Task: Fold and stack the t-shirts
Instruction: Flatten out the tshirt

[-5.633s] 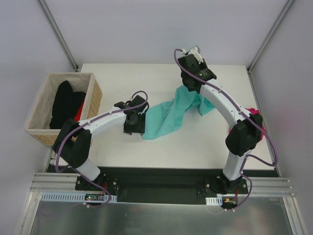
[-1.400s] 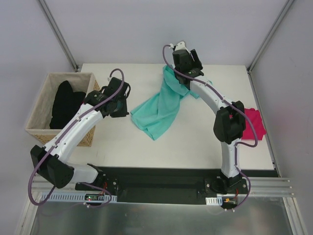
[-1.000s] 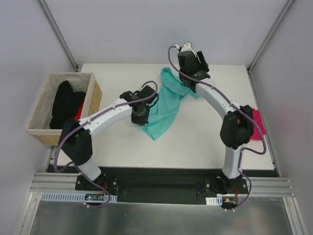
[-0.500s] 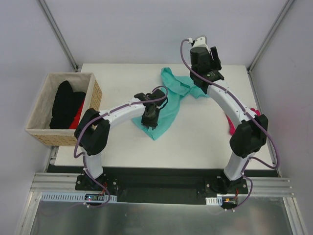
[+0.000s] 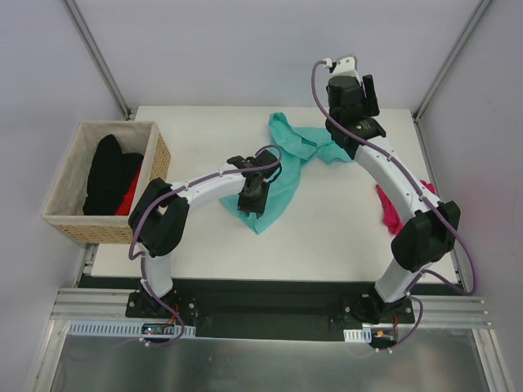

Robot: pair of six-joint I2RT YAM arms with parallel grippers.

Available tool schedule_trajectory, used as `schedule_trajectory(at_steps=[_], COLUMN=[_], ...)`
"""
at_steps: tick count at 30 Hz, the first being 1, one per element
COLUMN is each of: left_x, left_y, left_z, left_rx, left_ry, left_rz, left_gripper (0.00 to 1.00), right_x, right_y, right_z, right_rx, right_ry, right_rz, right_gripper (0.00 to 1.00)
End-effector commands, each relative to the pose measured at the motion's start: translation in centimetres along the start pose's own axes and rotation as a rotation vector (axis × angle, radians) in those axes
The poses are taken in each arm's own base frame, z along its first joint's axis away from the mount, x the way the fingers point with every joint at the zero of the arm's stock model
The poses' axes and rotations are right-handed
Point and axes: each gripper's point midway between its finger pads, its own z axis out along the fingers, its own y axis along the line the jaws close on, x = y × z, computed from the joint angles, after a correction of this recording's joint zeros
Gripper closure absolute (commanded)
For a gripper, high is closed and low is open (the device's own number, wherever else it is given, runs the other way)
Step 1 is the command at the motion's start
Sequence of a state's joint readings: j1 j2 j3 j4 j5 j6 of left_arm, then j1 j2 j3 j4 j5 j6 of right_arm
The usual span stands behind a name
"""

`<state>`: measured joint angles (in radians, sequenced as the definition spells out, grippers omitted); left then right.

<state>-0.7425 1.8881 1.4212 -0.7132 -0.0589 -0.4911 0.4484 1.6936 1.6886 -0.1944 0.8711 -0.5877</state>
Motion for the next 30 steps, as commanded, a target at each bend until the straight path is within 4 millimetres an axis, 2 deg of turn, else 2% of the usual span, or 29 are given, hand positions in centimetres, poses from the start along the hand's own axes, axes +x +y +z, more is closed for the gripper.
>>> schedule_trajectory(at_steps=[1, 10, 25, 27, 28, 29, 30], left_x=[-0.2, 0.9, 1.0, 1.1, 1.2, 1.1, 1.1], left_y=[-1.0, -1.1, -2.3, -2.5, -2.5, -2.6, -2.7], left_z=[-0.1, 1.1, 2.3, 2.4, 2.6, 2.7, 2.7], left_rx=[0.032, 0.033, 0.066, 0.076, 0.075, 0.077, 0.079], left_ry=[0.007, 0.047, 0.091, 0.099, 0.105, 0.104, 0.107], left_rz=[-0.023, -0.022, 0.0, 0.003, 0.005, 0.006, 0.006], left_gripper=[0.66, 0.67, 0.7, 0.74, 0.8, 0.93, 0.98], right_x=[-1.9, -2.2, -2.5, -2.6, -2.4, -2.4, -2.2], right_y=[-2.2, -2.2, -2.8, -3.0, -2.9, -3.0, -3.1], right_z=[-1.1, -1.1, -0.7, -0.6, -0.6, -0.6, -0.5], right_rx=[0.015, 0.011, 0.024, 0.03, 0.028, 0.029, 0.032], right_ry=[-0.053, -0.059, -0.066, -0.066, -0.064, -0.064, -0.062], right_rz=[0.08, 0.084, 0.1, 0.105, 0.101, 0.102, 0.103], right_gripper=[0.35, 0.35, 0.35, 0.35, 0.35, 0.35, 0.35])
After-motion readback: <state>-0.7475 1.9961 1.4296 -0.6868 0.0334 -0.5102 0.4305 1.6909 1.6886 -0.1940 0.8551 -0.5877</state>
